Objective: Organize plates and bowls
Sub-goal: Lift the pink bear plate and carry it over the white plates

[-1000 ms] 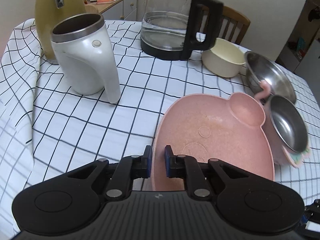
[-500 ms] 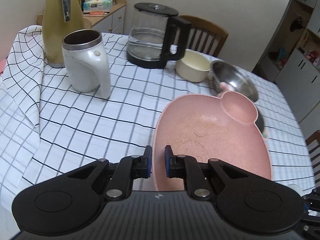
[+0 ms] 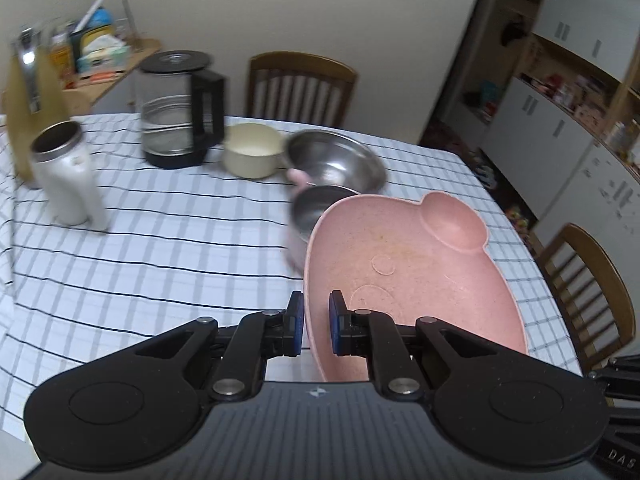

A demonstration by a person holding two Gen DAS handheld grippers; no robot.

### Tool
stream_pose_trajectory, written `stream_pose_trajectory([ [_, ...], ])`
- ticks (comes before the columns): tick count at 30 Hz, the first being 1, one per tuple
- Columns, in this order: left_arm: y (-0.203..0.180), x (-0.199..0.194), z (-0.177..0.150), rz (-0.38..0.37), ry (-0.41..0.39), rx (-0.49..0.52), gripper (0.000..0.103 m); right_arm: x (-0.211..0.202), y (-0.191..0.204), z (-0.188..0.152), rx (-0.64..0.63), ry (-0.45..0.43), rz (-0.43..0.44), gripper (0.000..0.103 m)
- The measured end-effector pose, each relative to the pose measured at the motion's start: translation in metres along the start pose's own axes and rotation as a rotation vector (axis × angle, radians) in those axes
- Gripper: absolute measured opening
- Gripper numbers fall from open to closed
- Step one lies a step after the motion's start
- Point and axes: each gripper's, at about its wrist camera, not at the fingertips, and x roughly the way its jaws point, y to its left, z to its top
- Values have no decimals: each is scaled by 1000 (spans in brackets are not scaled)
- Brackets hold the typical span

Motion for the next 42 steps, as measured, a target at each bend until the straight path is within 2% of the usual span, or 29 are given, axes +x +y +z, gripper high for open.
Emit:
stream_pose_trajectory([
  [8,-77,18,-22,-38,40,56,12,-37,-61,-36,48,-1,-46,8],
  [17,-128,46,-59,-36,121,60,12,-51,-118,-81,65,48,-50,8],
  [29,-151,63,-93,25,172,46,12,-43,-158,-110,40,96,7,8],
  [42,-157,79,-121,57,246,41,12,-23,-172,-125,30,165,37,6],
])
